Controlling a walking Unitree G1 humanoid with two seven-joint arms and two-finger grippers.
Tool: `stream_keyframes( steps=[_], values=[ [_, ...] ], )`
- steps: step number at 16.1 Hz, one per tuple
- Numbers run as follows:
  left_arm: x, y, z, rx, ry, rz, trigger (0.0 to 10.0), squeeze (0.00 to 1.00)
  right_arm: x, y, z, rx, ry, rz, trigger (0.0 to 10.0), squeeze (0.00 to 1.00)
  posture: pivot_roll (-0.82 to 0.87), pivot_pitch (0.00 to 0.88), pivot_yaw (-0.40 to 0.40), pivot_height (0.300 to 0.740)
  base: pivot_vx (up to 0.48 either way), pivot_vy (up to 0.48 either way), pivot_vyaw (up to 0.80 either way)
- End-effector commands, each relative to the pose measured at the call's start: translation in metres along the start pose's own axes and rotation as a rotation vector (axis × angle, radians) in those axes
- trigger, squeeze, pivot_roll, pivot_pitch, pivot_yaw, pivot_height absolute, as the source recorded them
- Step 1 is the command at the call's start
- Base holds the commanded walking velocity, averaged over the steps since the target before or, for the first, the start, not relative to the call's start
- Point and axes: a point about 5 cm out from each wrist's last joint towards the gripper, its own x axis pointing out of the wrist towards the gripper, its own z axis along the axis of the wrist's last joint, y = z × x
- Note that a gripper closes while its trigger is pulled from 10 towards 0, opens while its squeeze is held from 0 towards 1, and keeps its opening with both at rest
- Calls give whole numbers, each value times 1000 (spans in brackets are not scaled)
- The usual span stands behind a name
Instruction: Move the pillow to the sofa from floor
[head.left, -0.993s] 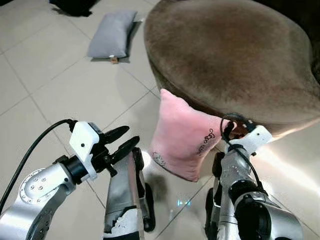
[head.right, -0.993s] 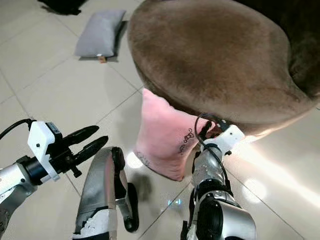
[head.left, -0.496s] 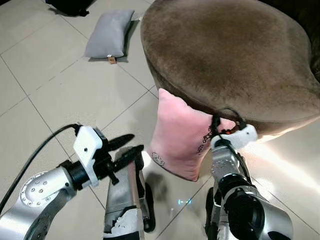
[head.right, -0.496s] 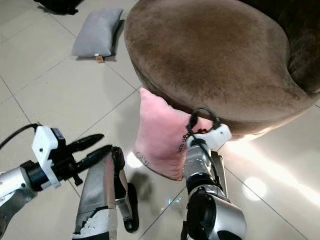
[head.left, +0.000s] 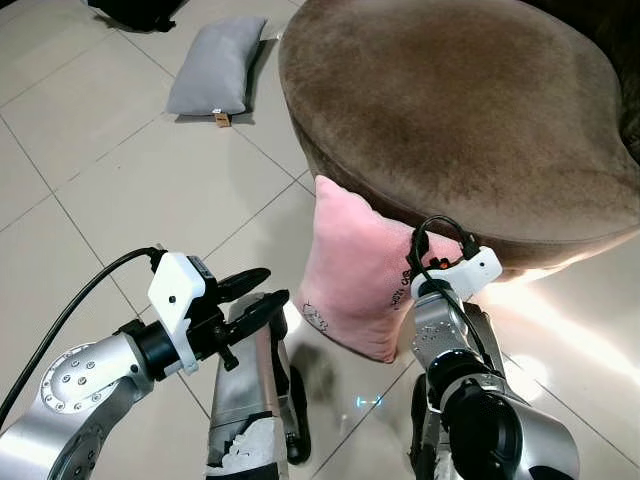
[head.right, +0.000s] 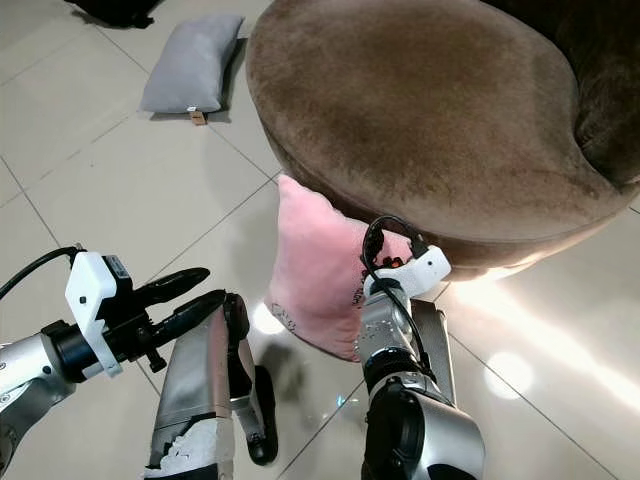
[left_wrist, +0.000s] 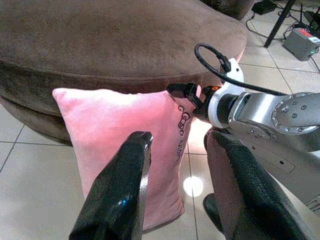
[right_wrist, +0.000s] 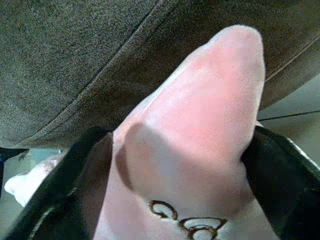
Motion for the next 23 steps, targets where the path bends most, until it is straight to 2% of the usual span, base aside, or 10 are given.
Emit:
stream_keyframes(
  steps=[1,9,18,21,23],
  values=[
    [-4,1,0,9,14,5,10000,0,-7,-5,-16,-15,54,-9,0,0,291,314,154,472,0,0,0],
    [-3,1,-1,10,12,5,10000,0,-9,-1,-21,-69,72,13,0,0,287,305,151,472,0,0,0],
    [4,1,-5,8,2,6,10000,0,-8,-4,-16,-51,49,39,0,0,257,269,133,472,0,0,0],
    [13,6,-9,4,-25,41,10000,0,-8,7,-18,-55,68,138,0,0,212,231,106,472,0,0,0],
    [19,13,-13,5,-52,100,10000,0,-9,25,-13,-10,40,255,0,0,148,195,80,472,0,0,0]
  ],
)
